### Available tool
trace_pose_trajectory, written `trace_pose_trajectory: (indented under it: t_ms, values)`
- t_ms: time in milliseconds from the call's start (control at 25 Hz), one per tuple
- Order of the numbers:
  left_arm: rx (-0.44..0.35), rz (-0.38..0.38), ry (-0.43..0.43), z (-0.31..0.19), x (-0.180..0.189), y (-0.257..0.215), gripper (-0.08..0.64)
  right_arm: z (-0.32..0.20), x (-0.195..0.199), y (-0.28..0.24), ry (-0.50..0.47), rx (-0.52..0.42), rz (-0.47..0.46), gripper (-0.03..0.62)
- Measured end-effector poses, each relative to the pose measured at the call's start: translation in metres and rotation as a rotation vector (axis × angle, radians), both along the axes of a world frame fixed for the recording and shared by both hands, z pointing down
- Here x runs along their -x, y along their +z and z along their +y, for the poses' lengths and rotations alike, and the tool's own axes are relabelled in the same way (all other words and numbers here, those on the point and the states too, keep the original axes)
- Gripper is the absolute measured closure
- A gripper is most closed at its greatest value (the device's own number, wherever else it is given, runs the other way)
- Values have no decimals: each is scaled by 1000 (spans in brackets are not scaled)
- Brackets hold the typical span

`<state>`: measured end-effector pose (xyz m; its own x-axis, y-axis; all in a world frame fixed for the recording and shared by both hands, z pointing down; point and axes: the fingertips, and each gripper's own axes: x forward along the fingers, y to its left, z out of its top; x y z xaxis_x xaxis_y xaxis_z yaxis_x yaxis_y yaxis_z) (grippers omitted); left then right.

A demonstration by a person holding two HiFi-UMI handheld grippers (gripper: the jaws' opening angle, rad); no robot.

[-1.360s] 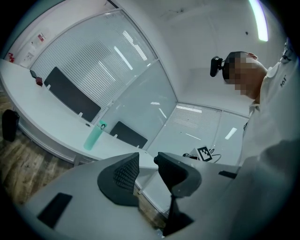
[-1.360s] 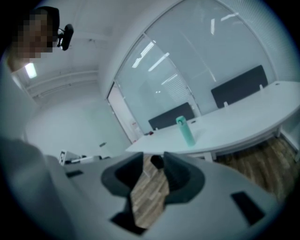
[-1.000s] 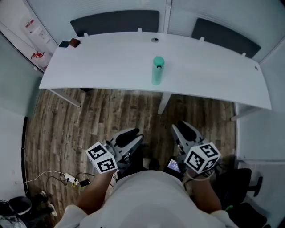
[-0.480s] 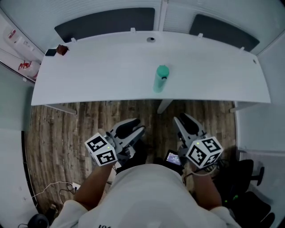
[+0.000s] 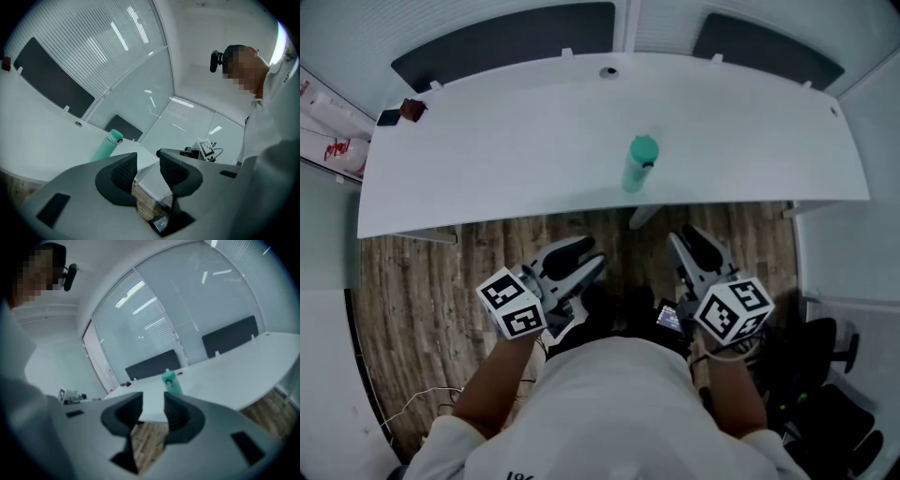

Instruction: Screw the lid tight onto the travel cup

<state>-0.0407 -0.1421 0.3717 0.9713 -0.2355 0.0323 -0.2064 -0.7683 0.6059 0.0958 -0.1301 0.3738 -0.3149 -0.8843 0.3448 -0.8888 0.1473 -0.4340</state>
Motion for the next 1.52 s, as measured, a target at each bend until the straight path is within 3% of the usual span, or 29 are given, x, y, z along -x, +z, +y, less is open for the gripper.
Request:
trace_pose_trajectory:
  t_ms: [360,680,920,1160,1520]
  values:
    - [-4,-32,-33,-19,-31,9,393,-24,-27,13,-51,23,-3,460]
    - [-123,-143,-34,-67,-60,31,367,-76,-33,14,-120,-16,90,459]
    - [-183,-245,8,-99,-80,69,309,-110,-25,29,-201,-35,168,431]
    - [-266,-320,53,-130,-99,95,253,-143,-15,47,-304,-41,256,313]
    - [-373,-380,205,-145,-131,114,232,-174,-2,68,-381,-6,356,284]
